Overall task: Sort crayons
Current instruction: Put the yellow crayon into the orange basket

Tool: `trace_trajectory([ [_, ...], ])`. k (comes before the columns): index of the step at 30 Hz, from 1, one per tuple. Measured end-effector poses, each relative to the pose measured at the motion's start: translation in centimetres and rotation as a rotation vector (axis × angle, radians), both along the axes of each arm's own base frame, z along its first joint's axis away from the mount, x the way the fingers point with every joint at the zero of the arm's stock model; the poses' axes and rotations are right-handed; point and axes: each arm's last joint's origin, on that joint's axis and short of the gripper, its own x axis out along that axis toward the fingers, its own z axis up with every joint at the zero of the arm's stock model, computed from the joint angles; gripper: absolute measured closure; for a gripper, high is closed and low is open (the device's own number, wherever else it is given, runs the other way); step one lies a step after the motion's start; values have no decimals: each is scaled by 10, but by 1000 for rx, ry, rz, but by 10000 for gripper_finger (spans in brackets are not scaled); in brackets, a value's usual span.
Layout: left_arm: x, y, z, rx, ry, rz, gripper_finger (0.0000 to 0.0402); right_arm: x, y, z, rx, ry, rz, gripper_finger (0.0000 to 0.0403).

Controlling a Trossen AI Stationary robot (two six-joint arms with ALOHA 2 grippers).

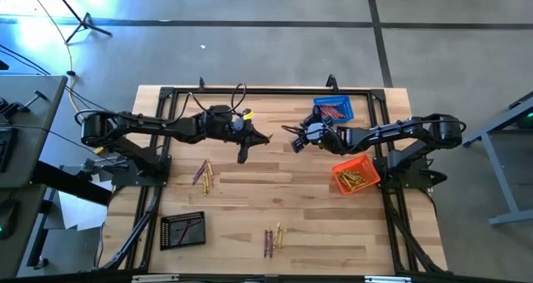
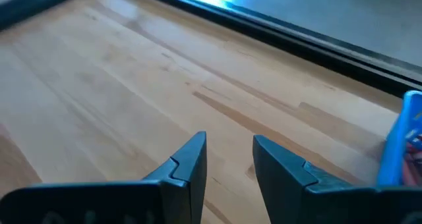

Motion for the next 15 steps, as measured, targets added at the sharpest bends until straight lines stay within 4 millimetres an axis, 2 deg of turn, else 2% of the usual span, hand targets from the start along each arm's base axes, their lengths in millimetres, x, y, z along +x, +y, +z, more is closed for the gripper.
trace_trajectory([
  [6,2,-9,2,25,-20,-38,399,3,1,2,126,-142,-54,293],
  [15,3,-13,1,57,-5,36,399,7,-3,10,117,-233,-39,293],
])
